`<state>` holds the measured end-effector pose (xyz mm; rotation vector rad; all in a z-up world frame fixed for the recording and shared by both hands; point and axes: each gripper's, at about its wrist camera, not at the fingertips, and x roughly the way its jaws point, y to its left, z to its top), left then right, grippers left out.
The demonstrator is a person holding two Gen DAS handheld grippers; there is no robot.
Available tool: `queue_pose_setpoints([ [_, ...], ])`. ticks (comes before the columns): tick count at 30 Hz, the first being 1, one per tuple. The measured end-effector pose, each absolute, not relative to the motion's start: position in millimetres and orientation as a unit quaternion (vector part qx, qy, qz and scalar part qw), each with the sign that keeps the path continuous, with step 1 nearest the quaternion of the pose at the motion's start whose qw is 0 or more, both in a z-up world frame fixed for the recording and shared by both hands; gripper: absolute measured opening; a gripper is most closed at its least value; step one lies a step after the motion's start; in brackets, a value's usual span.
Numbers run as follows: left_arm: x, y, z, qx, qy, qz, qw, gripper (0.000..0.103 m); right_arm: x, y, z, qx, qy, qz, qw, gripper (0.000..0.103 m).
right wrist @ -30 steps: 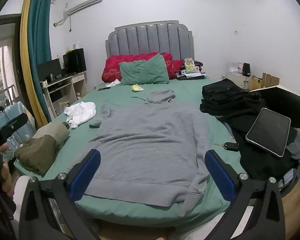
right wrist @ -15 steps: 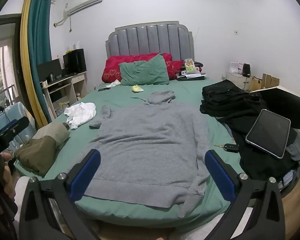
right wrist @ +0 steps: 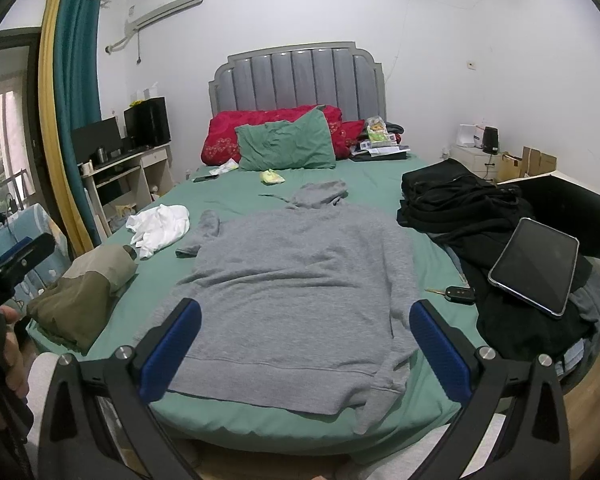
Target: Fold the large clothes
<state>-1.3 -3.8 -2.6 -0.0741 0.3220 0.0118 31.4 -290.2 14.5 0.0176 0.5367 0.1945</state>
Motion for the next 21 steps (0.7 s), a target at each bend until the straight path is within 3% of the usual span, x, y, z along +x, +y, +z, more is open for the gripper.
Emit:
queue_pose_setpoints([
  [21,-2.5,-3.3,-0.9,-0.041,0.162,0.006,0.986,0.103,29.9,-289.2,13.5,0.010,0.266,0.096,0.959,0.103],
])
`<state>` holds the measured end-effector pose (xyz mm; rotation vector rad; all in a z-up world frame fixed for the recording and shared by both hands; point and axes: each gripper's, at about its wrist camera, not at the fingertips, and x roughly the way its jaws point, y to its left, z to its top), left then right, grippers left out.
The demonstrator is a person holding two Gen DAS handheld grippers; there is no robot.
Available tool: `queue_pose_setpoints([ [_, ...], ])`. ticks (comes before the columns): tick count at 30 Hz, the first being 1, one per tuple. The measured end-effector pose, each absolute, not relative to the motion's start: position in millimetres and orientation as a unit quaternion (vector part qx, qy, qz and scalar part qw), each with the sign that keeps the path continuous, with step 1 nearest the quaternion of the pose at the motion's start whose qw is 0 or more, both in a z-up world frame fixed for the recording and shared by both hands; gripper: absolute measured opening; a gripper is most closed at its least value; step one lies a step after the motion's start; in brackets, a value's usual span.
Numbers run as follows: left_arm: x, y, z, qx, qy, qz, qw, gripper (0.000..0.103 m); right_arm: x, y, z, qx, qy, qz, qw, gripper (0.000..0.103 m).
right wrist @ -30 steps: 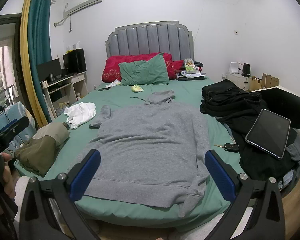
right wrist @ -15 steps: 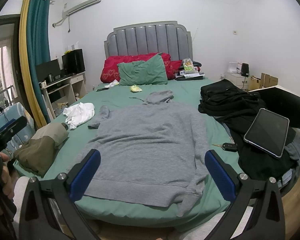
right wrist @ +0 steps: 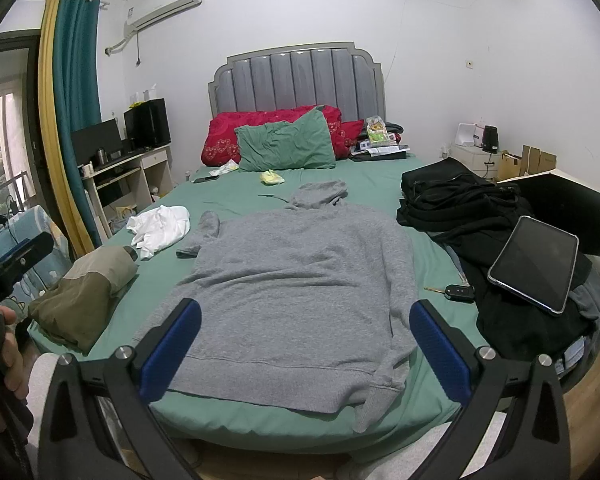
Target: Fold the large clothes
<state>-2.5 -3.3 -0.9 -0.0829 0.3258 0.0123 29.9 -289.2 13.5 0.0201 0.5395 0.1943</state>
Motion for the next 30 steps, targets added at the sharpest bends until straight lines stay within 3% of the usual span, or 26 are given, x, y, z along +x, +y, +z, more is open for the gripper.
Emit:
queue_pose_setpoints([
  [30,-3.4,-3.2,2.1,-0.043,0.161,0.004,0.986,0.103,29.9,-290.8,11.8,0.011,0.268,0.094,0.959,0.103],
])
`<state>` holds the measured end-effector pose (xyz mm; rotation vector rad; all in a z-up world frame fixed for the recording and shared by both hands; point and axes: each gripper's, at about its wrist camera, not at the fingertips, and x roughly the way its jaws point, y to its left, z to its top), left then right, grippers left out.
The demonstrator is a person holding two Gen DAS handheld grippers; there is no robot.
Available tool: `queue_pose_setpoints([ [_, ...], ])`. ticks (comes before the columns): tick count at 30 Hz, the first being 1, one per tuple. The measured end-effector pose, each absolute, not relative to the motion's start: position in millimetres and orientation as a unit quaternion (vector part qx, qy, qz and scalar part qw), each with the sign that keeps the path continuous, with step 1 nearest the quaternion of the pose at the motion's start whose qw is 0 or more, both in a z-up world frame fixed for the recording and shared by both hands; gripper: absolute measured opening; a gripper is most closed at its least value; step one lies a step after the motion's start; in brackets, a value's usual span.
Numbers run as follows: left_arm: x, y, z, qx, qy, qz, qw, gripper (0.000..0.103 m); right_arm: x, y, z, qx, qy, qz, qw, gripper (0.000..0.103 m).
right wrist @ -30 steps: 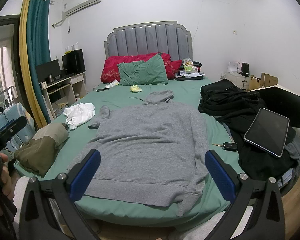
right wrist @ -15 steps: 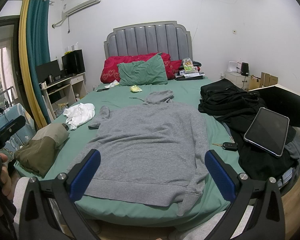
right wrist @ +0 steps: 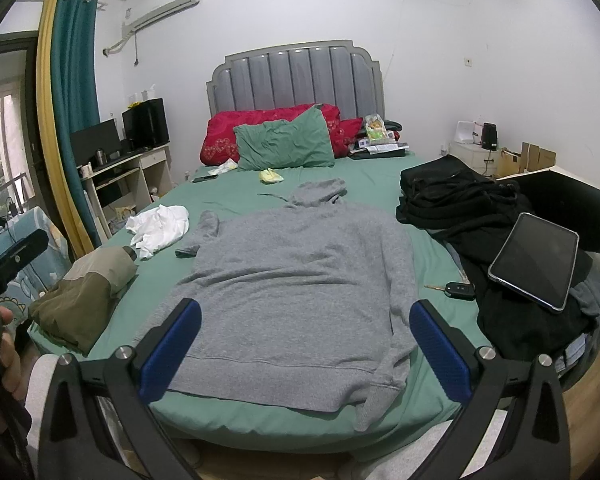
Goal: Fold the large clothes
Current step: 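Grasp the grey sweatshirt hem with the right gripper and lift it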
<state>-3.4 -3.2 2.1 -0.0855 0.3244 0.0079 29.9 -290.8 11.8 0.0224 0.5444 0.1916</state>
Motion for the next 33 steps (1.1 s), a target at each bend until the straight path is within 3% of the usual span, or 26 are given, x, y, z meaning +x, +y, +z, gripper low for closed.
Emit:
queue_pose_setpoints([
  [13,84.5,4.7,-25.7,-0.039,0.216,-0.026,0.975,0.103,113.7,-337.6,-21.9,-0.051,0.287,0.042,0.956,0.103],
  [15,109.3,6.7,-35.5,-0.033,0.221,-0.021,0.974,0.103,143.7,-354.2,-29.2,-0.071,0.291,0.028,0.954,0.100],
  [17,133.2,9.6,-46.5,-0.027,0.227,-0.010,0.973,0.103,184.0,-372.9,-43.2,-0.097,0.307,0.014,0.947,0.085],
  [19,159.8,13.9,-60.8,-0.030,0.239,-0.009,0.970,0.103,228.7,-397.1,-60.9,-0.092,0.334,0.002,0.938,0.078],
  [27,273.3,41.2,-129.2,-0.023,0.289,0.001,0.957,0.103,382.8,-442.0,-157.1,-0.168,0.436,-0.033,0.884,0.075],
  [29,296.8,51.3,-142.6,-0.021,0.292,0.003,0.956,0.103,412.8,-435.5,-179.9,-0.177,0.457,-0.012,0.871,0.068],
  [33,325.7,77.5,-169.9,-0.036,0.310,0.008,0.950,0.103,457.3,-394.1,-186.4,-0.121,0.437,0.098,0.886,0.067],
])
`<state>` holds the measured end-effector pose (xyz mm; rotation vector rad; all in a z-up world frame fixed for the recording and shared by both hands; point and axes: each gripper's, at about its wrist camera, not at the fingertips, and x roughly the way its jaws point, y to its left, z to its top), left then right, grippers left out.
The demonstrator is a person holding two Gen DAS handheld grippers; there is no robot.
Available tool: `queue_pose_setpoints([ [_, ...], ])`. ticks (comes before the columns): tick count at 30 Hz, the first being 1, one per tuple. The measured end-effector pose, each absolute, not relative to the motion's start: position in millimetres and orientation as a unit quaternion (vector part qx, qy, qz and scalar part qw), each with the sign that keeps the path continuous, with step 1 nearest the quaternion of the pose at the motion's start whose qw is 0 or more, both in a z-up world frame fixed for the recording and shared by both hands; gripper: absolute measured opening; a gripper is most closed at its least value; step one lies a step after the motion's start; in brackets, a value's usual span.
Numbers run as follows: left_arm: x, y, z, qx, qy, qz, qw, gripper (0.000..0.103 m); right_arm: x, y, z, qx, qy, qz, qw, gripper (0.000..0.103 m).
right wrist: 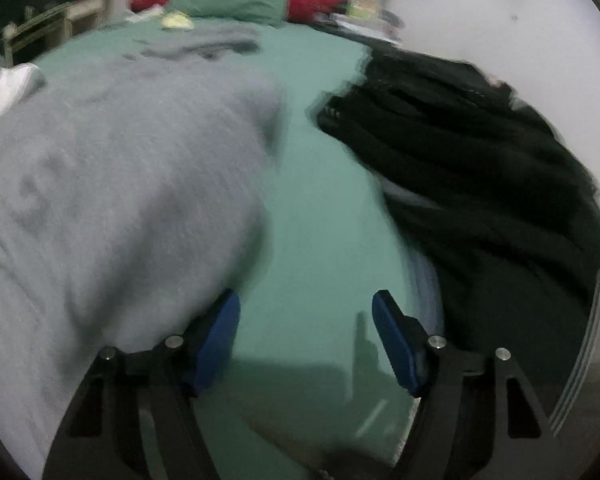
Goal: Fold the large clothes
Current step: 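Grasp the grey sweatshirt hem with the right gripper and lift it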
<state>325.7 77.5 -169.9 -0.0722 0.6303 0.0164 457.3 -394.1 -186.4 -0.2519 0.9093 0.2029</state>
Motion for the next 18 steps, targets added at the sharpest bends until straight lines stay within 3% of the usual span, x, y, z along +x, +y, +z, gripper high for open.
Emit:
queue_pose_setpoints([
  [9,340.1,118.2,-179.7,-0.085,0.336,-0.001,0.938,0.103,521.4,-252.4,-199.7,-0.099,0.414,0.203,0.882,0.077],
  [13,340.0,124.4,-180.7,-0.109,0.343,-0.008,0.933,0.103,488.9,-261.7,-179.5,-0.114,0.368,0.159,0.909,0.076],
  [15,338.3,123.5,-180.0,-0.114,0.344,-0.013,0.932,0.103,464.5,-277.4,-167.5,-0.139,0.325,0.125,0.927,0.082],
  [16,338.2,123.3,-179.9,-0.115,0.344,-0.014,0.932,0.103,455.2,-289.1,-163.2,-0.141,0.315,0.108,0.932,0.091],
  [18,338.4,122.7,-181.2,-0.117,0.345,-0.019,0.931,0.103,451.6,-319.5,-163.8,-0.113,0.328,0.085,0.934,0.093],
])
